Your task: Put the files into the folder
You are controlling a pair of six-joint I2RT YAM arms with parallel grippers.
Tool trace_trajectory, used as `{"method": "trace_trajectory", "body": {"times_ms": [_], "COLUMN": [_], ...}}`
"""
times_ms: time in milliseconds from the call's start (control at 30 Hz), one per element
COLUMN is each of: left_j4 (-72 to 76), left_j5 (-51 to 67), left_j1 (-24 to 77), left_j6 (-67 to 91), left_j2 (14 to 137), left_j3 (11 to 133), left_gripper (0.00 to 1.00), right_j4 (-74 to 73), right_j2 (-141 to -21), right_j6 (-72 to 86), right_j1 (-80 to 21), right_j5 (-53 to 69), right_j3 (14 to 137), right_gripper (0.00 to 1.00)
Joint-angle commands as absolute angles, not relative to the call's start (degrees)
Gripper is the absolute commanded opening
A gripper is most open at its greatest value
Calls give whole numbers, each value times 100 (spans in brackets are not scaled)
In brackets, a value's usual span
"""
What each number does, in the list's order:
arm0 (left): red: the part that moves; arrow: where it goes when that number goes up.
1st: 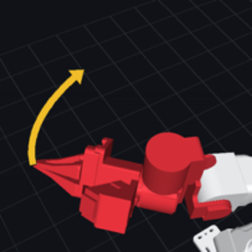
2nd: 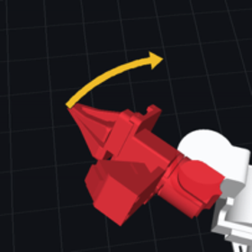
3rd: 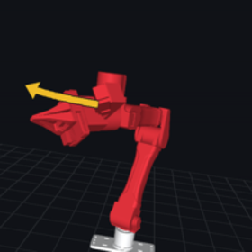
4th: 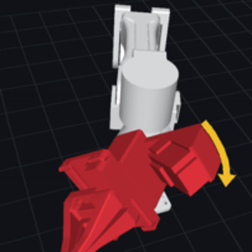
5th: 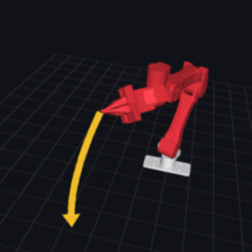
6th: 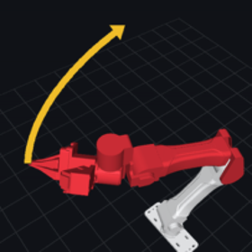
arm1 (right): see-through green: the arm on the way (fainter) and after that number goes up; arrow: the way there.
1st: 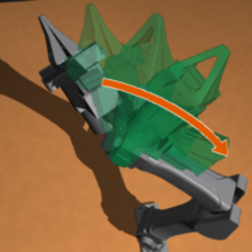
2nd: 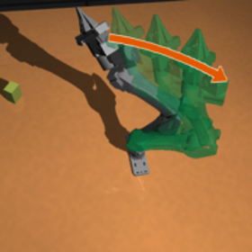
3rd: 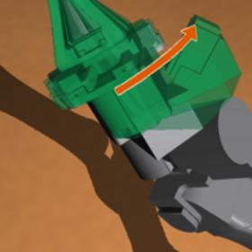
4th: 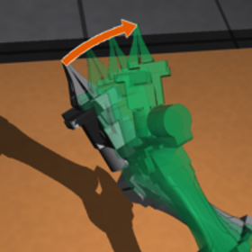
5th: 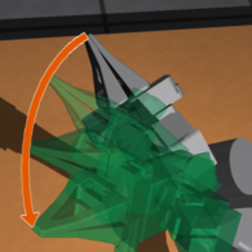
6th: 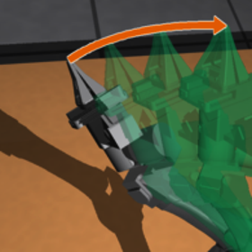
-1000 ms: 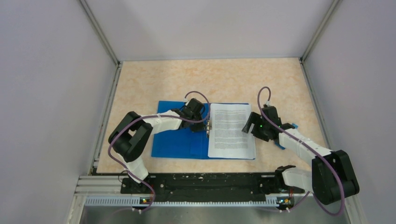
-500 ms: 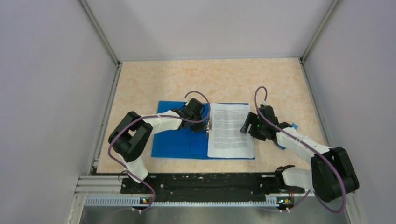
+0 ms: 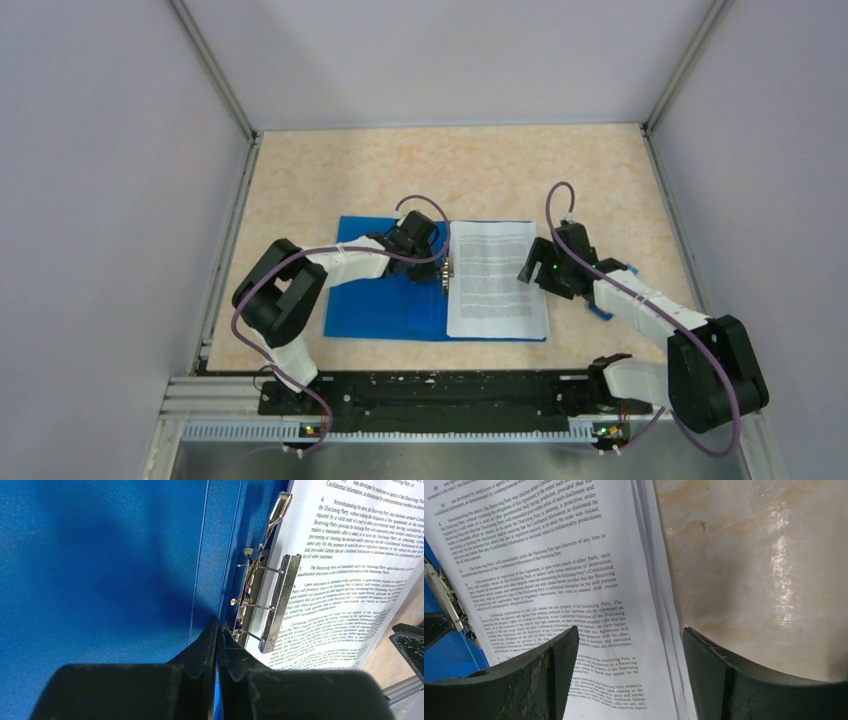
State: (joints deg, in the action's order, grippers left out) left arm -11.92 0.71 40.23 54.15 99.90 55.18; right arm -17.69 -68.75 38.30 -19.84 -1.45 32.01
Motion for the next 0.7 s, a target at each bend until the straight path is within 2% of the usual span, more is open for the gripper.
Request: {"method": "trace_trajectory", "body": {"times_ms": [0, 200, 333, 467, 667], "left_j4": [-1327, -1310, -1302, -1301, -1292], "left_j5": [-163, -137, -115, -127, -116], "left_j1": [4043, 4043, 4046, 4044, 4043], "left_j6": [5406, 5398, 5405, 5405, 5414], "left_j2": [10154, 10184, 10208, 10196, 10199], "left_j3": [5502, 5511, 5513, 5502, 5502], "left_gripper": [8, 8, 8, 8, 8], "right_j4": [-1821, -1563, -1465, -1471, -1538], "right_j2": [-6871, -7170, -7303, -7267, -7219], "right_j6": [3601, 3465, 3477, 3503, 3508], "right_j1": [-1808, -1733, -1726, -1736, -1734], "right_j5": [-301, -93, -30, -27, 105], "right_j3": [3429, 3324, 3251, 3280, 3439], "right_gripper": [76, 74, 67, 54, 45]}}
